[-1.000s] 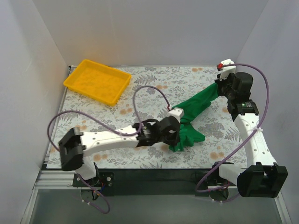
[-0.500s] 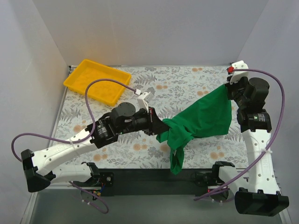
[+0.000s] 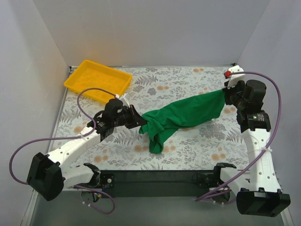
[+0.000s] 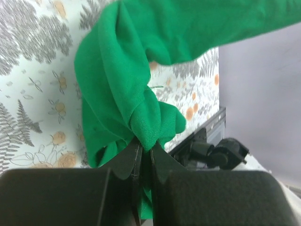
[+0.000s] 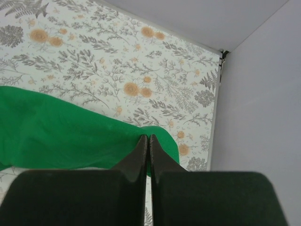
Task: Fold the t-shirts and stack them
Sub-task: Flatten the tshirt out
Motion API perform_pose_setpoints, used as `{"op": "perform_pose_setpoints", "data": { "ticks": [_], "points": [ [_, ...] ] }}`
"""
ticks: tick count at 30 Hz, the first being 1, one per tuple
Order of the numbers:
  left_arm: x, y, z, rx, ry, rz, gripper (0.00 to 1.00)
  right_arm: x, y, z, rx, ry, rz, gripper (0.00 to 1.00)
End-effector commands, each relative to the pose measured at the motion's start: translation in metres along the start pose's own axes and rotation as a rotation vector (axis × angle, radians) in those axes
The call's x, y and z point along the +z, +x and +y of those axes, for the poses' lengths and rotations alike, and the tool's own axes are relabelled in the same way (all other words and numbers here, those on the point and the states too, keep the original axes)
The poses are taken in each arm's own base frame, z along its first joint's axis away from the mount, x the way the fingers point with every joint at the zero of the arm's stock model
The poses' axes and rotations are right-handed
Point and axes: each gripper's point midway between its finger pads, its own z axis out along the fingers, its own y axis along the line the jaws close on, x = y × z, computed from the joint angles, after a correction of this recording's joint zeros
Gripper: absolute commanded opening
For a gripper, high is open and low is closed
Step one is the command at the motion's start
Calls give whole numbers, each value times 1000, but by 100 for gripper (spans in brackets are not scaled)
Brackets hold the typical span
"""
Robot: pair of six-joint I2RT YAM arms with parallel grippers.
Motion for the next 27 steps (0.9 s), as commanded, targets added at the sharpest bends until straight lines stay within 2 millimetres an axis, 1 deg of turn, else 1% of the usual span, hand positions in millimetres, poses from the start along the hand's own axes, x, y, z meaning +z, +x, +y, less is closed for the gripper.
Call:
{"op": "perform_pose_setpoints", "data": {
  "ticks": [1, 2, 3, 4, 5, 6, 7, 9, 11, 13, 14, 15, 16, 17, 18, 19, 20, 21, 22, 23, 24, 25, 26, 27],
  "points": [
    [-9, 5, -38, 67, 195, 47, 0, -12, -22, -5, -32, 18, -86, 1],
    [-14, 12, -45, 83, 242, 86, 0, -16, -24, -6, -38, 24, -91, 1],
    [-23, 20, -55, 116, 296, 124, 0, -23, -28, -6, -45, 30, -103, 1],
    [-23, 20, -54, 115, 294, 125, 0, -25, -27, -6, -44, 31, -99, 1],
    [-35, 26, -64, 143, 347, 149, 0, -31, -33, -6, -47, 35, -110, 1],
    [-42, 28, -68, 149, 368, 162, 0, -35, -35, -6, -45, 33, -114, 1],
    [-49, 32, -72, 153, 391, 172, 0, -44, -41, -6, -46, 39, -134, 1],
    [-70, 39, -85, 158, 461, 198, 0, -55, -48, -6, -34, 42, -153, 1],
    [-79, 40, -91, 161, 477, 198, 0, -64, -57, -6, -31, 35, -174, 1],
    [-75, 37, -82, 147, 421, 185, 1, -60, -59, -2, -15, 5, -172, 1],
    [-69, 36, -74, 139, 387, 181, 1, -57, -60, 4, -11, -35, -176, 1],
    [-59, 30, -61, 120, 333, 171, 1, -51, -60, 8, 4, -59, -175, 1],
    [-49, 23, -48, 95, 280, 148, 1, -38, -55, 12, 22, -96, -154, 1],
    [-42, 19, -38, 70, 258, 141, 1, -30, -54, 20, 32, -152, -161, 1],
    [-28, 12, -11, 0, 198, 140, 1, -19, -53, 24, 41, -178, -169, 1],
    [-20, 1, -3, -14, 191, 108, 1, -1, -46, 27, 77, -207, -146, 1],
    [-12, -4, 11, -42, 163, 99, 5, 10, -43, 31, 92, -239, -143, 1],
    [-4, -16, 32, -84, 125, 77, 10, 23, -45, 28, 98, -235, -167, 1],
    [15, -20, 54, -120, 82, 89, 18, 50, -24, 31, 142, -257, -105, 1],
    [25, -23, 71, -150, 39, 93, 42, 65, -13, 29, 159, -250, -77, 1],
    [33, -31, 88, -176, -6, 81, 50, 80, -5, 28, 173, -249, -53, 1],
    [46, -37, 106, -193, -60, 84, 56, 111, 15, 27, 199, -257, 20, 3],
    [51, -48, 120, -197, -122, 42, 65, 125, 27, 23, 212, -243, 63, 16],
    [54, -57, 126, -193, -156, 18, 69, 136, 40, 23, 223, -240, 106, 22]
  ]
}}
